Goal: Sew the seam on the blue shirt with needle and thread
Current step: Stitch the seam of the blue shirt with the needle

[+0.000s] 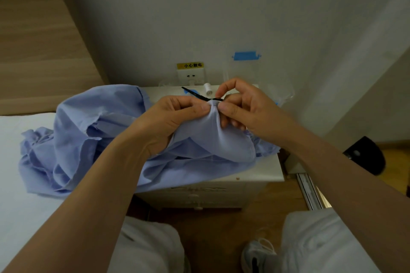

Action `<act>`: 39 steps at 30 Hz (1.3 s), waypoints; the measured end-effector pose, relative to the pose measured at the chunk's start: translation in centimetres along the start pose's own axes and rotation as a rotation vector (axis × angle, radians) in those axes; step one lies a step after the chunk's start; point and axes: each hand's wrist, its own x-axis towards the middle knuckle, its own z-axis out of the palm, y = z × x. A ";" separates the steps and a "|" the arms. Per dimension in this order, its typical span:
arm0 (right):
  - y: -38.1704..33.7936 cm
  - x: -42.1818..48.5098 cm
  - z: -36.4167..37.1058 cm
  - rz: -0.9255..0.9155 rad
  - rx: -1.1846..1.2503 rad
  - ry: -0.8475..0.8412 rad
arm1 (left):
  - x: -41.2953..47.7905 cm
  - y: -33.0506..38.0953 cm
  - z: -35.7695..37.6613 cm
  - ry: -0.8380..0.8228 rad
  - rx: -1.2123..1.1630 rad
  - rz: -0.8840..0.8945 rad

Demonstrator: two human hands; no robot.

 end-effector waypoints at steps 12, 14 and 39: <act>0.8 0.4 0.2 -0.290 -0.374 0.224 | 0.4 -0.5 0.1 0.129 0.131 0.019; 0.9 0.4 0.5 -0.386 -0.454 0.227 | 0.3 -0.5 0.4 0.123 0.155 0.022; 1.4 0.6 2.5 -0.580 -0.516 0.204 | 0.0 -0.2 0.6 0.170 0.278 0.006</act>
